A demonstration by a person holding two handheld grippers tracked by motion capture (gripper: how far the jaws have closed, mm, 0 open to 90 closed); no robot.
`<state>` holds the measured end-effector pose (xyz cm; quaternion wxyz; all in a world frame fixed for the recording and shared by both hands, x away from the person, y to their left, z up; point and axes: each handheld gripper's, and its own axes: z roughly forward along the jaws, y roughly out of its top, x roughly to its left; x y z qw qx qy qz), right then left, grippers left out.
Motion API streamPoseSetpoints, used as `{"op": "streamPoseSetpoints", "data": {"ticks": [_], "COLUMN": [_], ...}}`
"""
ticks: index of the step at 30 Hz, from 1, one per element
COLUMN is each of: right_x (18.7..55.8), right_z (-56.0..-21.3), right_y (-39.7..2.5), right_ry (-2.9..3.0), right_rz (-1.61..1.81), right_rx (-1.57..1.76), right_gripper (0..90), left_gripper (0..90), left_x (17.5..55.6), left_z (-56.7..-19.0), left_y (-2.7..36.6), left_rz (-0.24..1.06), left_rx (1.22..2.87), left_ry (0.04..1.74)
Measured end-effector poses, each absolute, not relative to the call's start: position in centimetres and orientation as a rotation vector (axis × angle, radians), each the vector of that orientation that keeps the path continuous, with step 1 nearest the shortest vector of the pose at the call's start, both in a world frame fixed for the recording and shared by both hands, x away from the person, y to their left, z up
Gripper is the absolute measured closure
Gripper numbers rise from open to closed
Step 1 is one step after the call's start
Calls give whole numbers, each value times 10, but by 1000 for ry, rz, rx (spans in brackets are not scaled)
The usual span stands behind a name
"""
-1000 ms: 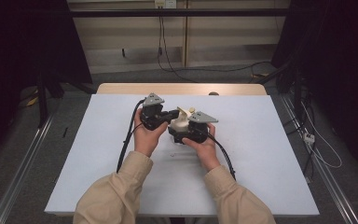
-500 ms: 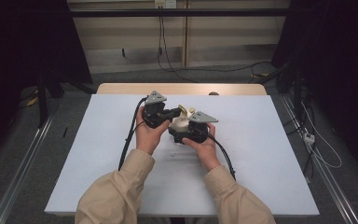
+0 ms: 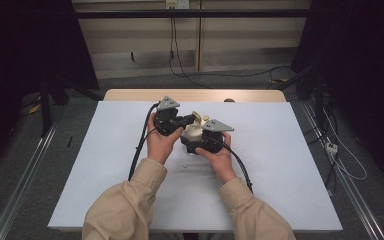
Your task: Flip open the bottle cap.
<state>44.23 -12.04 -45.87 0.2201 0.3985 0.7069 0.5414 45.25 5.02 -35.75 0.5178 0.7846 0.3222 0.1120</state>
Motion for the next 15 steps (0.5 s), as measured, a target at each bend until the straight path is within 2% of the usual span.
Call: {"op": "streamPoseSetpoints", "data": {"ticks": [15], "right_x": [443], "right_z": [-459], "right_y": [-121], "right_ry": [1957], "right_rz": [1498], "right_rx": [1097], "right_gripper": [60], "left_gripper": [895], "left_x": [458], "left_z": [-358], "left_y": [46], "left_rz": [262], "left_rx": [1882], "left_ry": [776]}}
